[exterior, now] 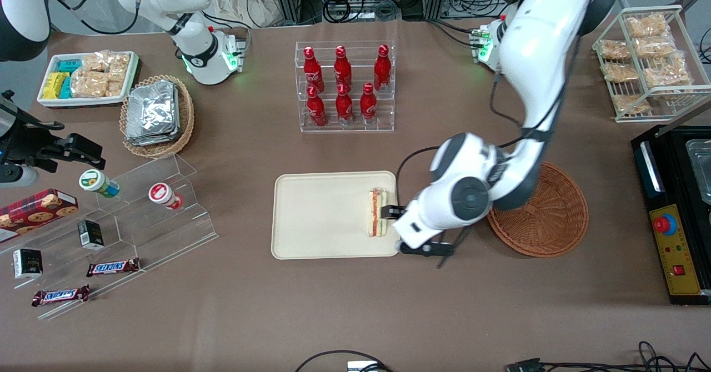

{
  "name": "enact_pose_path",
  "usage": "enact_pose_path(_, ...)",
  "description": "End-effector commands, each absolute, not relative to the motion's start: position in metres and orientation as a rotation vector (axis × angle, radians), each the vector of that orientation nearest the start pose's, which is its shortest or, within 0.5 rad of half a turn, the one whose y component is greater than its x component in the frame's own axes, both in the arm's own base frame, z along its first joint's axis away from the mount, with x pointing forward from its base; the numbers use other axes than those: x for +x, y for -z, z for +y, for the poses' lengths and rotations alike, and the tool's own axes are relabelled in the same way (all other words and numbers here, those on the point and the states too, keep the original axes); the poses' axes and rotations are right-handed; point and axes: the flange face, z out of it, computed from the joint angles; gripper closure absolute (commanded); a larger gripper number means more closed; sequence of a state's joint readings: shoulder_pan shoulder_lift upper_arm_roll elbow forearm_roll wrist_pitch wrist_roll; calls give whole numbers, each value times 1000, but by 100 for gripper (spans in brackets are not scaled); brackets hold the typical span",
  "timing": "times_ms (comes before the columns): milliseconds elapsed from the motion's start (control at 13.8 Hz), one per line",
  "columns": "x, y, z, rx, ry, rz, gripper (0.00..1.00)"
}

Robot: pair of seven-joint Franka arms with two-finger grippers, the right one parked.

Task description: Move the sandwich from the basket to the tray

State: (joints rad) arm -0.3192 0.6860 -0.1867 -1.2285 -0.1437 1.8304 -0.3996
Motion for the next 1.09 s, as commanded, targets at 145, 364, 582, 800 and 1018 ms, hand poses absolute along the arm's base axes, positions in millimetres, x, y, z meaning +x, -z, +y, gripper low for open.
enact_pose_path(145,633,-507,-190,-3105,-285,-25,0)
enact_pose_path(364,607,-569,-126,-3062,-324,-81,0)
enact_pose_path(582,586,-610,-71,-3070,-333,-84,0)
enact_pose_path(800,576,-597,-59,-3052,-385,-71,0)
enact_pose_path(1018,559,-587,-37,-3064,-339,-92,0)
